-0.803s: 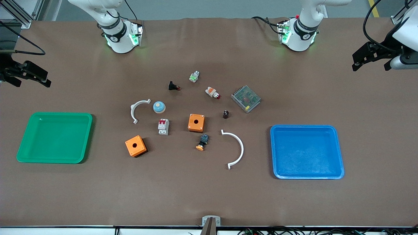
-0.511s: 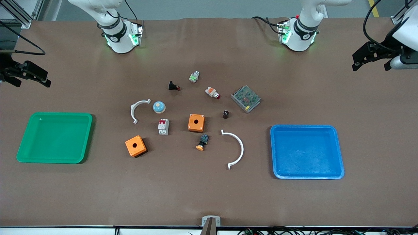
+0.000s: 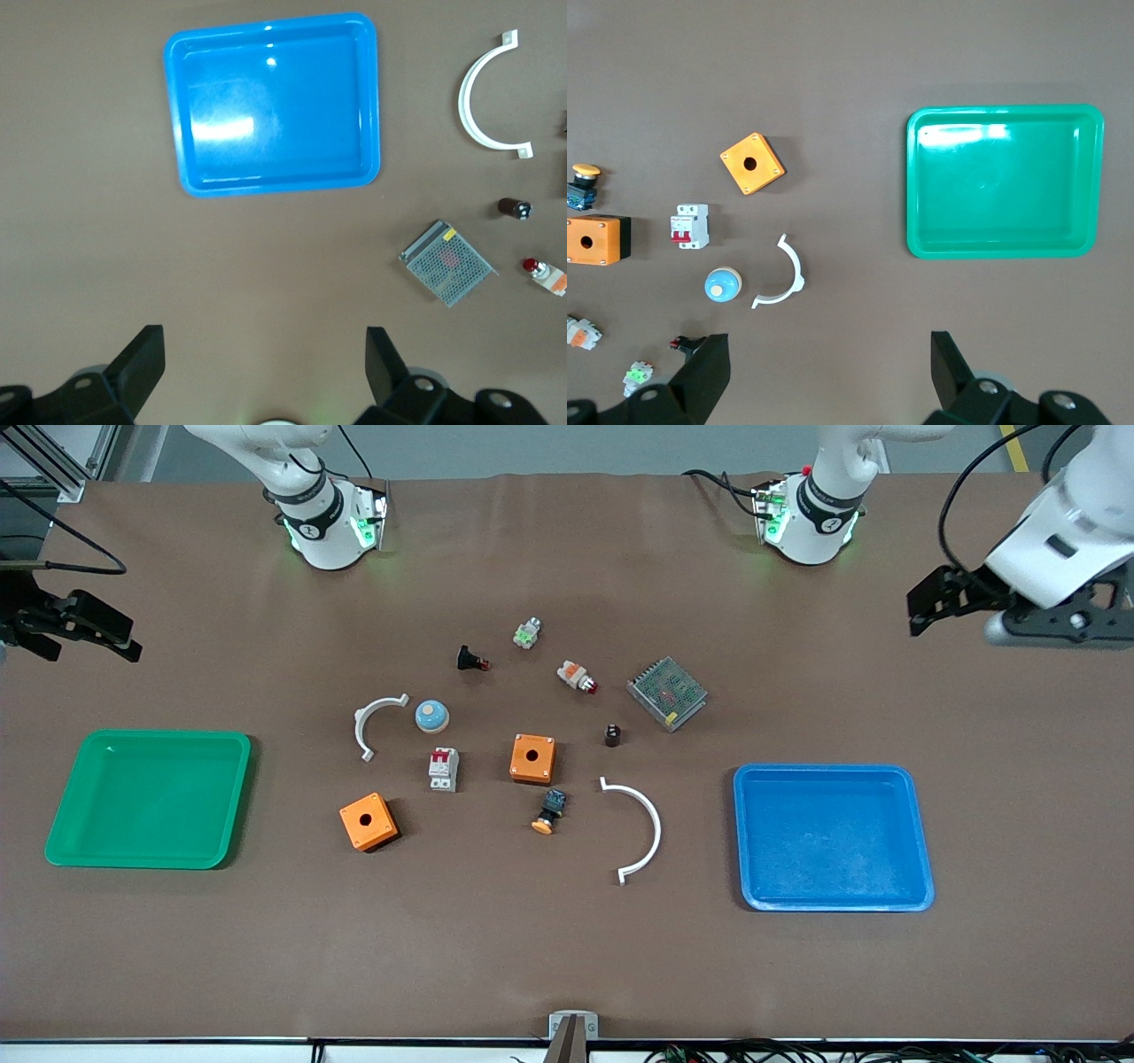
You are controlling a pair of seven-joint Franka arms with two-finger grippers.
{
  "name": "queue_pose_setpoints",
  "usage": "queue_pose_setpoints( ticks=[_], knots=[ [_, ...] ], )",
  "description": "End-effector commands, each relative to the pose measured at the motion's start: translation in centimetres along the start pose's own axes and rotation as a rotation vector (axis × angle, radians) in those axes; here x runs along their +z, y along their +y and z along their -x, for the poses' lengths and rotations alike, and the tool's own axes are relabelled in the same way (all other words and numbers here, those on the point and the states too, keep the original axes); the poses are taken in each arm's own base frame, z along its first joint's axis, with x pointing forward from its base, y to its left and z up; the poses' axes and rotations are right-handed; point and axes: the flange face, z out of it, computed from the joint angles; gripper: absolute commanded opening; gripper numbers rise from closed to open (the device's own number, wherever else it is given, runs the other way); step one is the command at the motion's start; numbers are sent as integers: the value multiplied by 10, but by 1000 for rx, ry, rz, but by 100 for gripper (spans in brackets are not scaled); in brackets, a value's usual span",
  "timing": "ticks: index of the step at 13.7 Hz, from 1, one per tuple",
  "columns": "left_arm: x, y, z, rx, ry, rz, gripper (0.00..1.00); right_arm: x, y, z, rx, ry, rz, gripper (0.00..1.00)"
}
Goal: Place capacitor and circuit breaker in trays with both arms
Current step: 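Move the right gripper toward the breaker while the left gripper moves toward the capacitor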
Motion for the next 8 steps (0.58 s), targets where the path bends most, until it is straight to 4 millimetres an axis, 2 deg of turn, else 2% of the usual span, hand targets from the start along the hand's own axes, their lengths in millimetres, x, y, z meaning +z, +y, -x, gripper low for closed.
queue_pose_setpoints(
  ticks=[1, 4, 6, 8],
  knots=[
    [30, 24, -19, -16, 22, 2, 100, 16, -43, 4, 52, -41, 4, 100],
    [76, 76, -34, -85, 35, 14, 100, 43, -109, 15, 41, -68, 14, 100],
    [106, 101, -46, -129, 17, 23, 100, 73, -149, 21, 44, -62, 12, 100],
    [136, 138, -51, -204, -4, 34, 99, 99, -191, 30, 70, -39, 7, 100]
  ],
)
